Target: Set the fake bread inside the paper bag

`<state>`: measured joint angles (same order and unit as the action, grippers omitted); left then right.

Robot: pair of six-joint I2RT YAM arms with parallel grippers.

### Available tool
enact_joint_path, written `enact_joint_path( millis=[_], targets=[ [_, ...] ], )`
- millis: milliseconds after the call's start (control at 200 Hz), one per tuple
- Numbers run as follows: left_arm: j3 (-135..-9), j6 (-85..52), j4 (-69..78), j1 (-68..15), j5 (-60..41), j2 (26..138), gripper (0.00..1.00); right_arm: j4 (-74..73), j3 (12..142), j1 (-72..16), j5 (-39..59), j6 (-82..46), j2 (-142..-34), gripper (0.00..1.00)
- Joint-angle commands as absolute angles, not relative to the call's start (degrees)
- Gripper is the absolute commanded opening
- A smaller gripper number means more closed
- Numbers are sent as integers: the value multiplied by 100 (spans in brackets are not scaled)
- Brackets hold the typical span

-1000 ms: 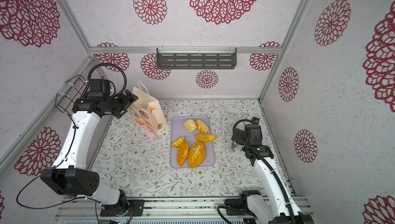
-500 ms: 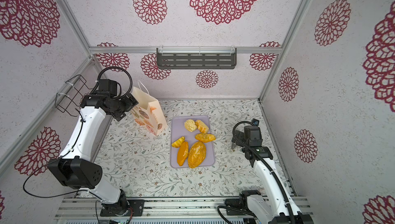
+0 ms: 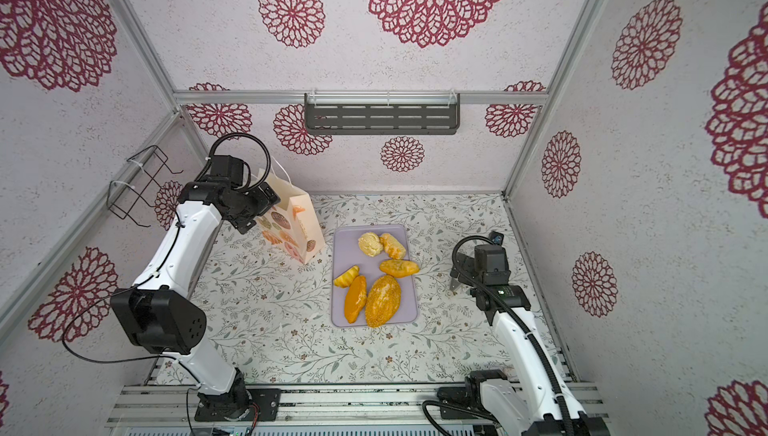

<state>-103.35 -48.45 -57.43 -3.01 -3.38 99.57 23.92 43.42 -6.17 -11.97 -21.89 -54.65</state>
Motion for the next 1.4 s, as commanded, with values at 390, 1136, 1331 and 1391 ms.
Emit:
enact_joint_path(
  millis=[390, 1136, 1331, 1391],
  targets=[
    [-10219, -4861, -5384, -421, 6, 9866, 45, 2294, 4323, -641, -1328, -2115, -5345, 99],
    [-9844, -4417, -5645, -422, -176, 9324, 7, 2320, 4378, -637, -1276, -2219, -5318, 99],
    [-9834, -4200, -5868, -413, -237, 9150, 8, 2311, 4380, -642, -1231, -2310, -5310, 99],
    [-9829, -4116, -5948, -413, -274, 9111, 8, 2320, 4390, -642, -1213, -2329, -5309, 99]
  ],
)
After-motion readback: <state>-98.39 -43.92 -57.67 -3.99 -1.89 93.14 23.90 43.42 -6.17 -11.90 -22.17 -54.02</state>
